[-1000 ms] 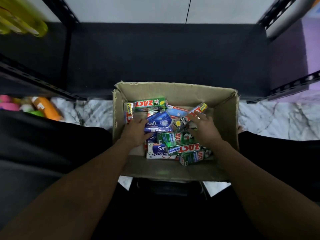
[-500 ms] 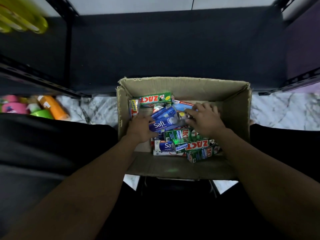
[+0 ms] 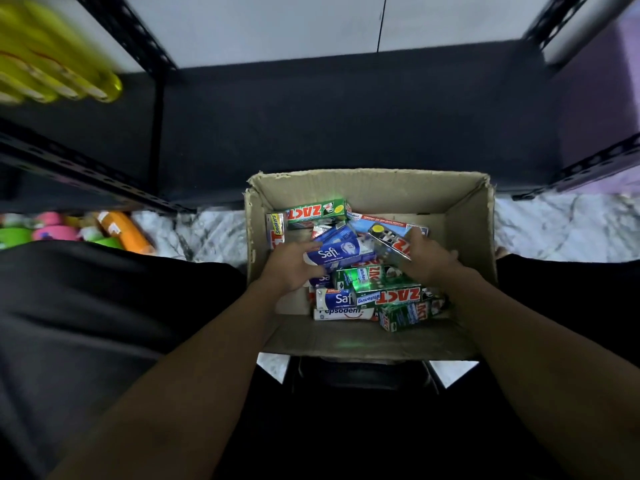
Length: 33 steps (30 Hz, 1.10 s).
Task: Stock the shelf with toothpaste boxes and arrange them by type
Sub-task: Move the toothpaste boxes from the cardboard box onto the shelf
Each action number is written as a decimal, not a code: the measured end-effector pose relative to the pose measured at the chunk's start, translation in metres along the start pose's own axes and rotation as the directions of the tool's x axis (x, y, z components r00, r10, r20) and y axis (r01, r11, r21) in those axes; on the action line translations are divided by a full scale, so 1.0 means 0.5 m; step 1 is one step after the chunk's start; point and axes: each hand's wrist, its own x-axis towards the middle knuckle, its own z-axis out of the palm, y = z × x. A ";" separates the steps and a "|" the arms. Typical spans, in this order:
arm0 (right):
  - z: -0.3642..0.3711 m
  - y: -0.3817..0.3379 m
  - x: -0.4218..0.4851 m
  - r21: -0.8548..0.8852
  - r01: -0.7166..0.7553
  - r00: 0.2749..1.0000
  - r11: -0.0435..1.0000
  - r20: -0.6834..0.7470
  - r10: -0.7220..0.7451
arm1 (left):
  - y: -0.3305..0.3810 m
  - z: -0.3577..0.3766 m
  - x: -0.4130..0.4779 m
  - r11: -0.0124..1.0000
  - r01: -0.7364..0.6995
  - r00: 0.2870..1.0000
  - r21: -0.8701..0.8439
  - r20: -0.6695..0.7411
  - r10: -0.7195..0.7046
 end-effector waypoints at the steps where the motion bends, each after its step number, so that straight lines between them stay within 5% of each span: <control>1: -0.003 -0.001 -0.009 0.016 0.011 1.000 1.000 -0.005 -0.011 | 0.005 -0.005 -0.003 1.000 -0.002 1.000 0.005 -0.005 0.002; 8: -0.083 -0.068 -0.082 -0.046 0.197 0.972 0.979 -0.121 -0.201 | 0.066 -0.102 -0.041 0.999 -0.050 0.998 -0.015 -0.049 0.050; 17: -0.279 -0.208 -0.290 -0.069 0.486 0.811 0.871 -0.335 -0.479 | 0.214 -0.353 -0.239 0.963 -0.258 0.935 0.075 -0.229 0.269; 28: -0.481 -0.349 -0.643 -0.178 0.735 0.482 0.654 -0.541 -0.689 | 0.378 -0.563 -0.593 0.850 -0.522 0.746 0.068 -0.446 0.495; 33: -0.560 -0.393 -0.712 -0.153 0.760 0.438 0.631 -0.597 -0.672 | 0.401 -0.619 -0.698 0.802 -0.592 0.628 0.082 -0.576 0.523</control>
